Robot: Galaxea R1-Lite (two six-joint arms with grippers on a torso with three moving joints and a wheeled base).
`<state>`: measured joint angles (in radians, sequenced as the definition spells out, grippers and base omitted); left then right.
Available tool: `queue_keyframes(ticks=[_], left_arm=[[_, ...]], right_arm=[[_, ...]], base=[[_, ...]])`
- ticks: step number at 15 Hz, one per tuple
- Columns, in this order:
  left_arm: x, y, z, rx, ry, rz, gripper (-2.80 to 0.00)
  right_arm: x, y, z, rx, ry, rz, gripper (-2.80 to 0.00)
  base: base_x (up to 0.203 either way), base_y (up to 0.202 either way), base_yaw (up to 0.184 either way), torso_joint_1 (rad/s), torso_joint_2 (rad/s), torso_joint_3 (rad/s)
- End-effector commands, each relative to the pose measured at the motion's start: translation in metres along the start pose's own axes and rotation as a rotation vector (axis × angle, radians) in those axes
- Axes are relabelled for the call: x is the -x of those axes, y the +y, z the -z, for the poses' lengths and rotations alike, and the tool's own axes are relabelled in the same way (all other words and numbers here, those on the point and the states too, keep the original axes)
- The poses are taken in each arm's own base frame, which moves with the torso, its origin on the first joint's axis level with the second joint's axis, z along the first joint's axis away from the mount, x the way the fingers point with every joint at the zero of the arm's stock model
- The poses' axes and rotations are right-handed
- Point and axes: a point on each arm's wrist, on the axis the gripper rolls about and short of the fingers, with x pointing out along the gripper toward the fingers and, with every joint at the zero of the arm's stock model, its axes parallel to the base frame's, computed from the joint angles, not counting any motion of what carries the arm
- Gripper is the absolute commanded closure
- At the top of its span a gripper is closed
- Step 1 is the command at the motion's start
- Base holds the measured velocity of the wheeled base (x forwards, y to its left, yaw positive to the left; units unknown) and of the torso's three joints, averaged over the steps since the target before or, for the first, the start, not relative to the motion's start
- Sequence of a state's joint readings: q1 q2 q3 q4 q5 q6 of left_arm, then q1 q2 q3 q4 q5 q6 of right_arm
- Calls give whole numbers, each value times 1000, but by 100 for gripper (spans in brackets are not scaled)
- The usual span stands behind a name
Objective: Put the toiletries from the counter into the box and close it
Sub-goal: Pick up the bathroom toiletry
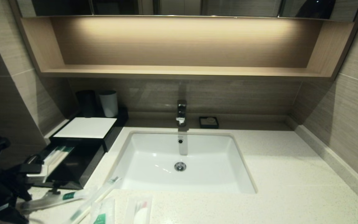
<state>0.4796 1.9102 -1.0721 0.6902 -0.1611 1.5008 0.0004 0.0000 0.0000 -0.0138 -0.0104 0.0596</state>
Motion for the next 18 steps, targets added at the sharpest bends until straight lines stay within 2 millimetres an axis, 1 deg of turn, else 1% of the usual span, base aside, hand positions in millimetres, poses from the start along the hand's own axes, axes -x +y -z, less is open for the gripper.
queue_keyframes(ticks=[1,6,9,12,13,14,16,18], left_arm=[[0,-1,1,-7,7,6,0],[1,-1,1,-9,13,10,0],[8,-8,-1,-24,14,50,0],[32,-29,-5,-49,-1,75,0],[45,-39,-10,-62,-28,90,0],[58,-44,-14,-67,-65,87,0],[84,-49,-23,-69,-139,26,0],[97,-46,-29,17,-218,-15,0]], right_arm=[[0,0,0,0,0,-1,0],[0,0,0,0,2,1,0],[0,0,0,0,0,-1,0],[0,0,0,0,0,1,0],[0,0,0,0,1,0,0],[0,0,0,0,-1,1,0],[0,0,0,0,1,-1,0],[0,0,0,0,1,0,0]], base=[[0,0,0,0,0,0],[0,0,0,0,0,0],[0,0,0,0,0,0],[0,0,0,0,0,0],[0,0,0,0,0,0],[0,0,0,0,0,0],[0,0,0,0,0,0],[0,0,0,0,0,0]])
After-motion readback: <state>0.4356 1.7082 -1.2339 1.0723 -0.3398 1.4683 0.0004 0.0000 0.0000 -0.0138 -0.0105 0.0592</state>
